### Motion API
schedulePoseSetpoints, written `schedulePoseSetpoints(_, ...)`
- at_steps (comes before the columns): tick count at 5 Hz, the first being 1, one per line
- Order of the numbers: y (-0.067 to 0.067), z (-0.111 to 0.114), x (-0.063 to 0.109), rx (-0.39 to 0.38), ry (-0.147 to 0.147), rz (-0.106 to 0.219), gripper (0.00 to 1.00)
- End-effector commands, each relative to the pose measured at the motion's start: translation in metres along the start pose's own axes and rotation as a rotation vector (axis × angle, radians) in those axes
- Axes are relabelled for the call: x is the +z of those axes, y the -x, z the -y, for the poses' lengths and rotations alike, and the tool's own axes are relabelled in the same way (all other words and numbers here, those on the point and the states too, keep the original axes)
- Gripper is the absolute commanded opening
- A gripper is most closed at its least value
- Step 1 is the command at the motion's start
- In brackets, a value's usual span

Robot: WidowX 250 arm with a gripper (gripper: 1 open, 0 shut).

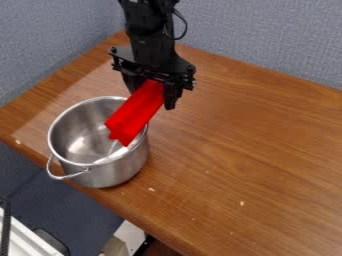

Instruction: Move the red object from the metal pot to the table

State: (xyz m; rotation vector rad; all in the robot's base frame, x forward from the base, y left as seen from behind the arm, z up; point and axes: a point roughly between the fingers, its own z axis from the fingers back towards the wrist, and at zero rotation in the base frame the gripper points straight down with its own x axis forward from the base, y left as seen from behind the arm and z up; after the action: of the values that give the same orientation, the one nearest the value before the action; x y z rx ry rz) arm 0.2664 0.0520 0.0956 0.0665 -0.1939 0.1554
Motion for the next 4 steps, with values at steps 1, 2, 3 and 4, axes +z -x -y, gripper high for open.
schedulePoseSetpoints(1, -0.003, 0.01, -0.006, -0.016, -0.02, 0.004, 0.0)
schedulePoseSetpoints(2, -0.001, 0.019, -0.017, -0.078, -0.016, -0.003, 0.0)
schedulePoseSetpoints(3, -0.001, 0.028, -0.03, -0.118, -0.009, -0.01, 0.0)
schedulePoseSetpoints(4, -0.009, 0.046, -0.038, -0.186, 0.003, 0.008, 0.0)
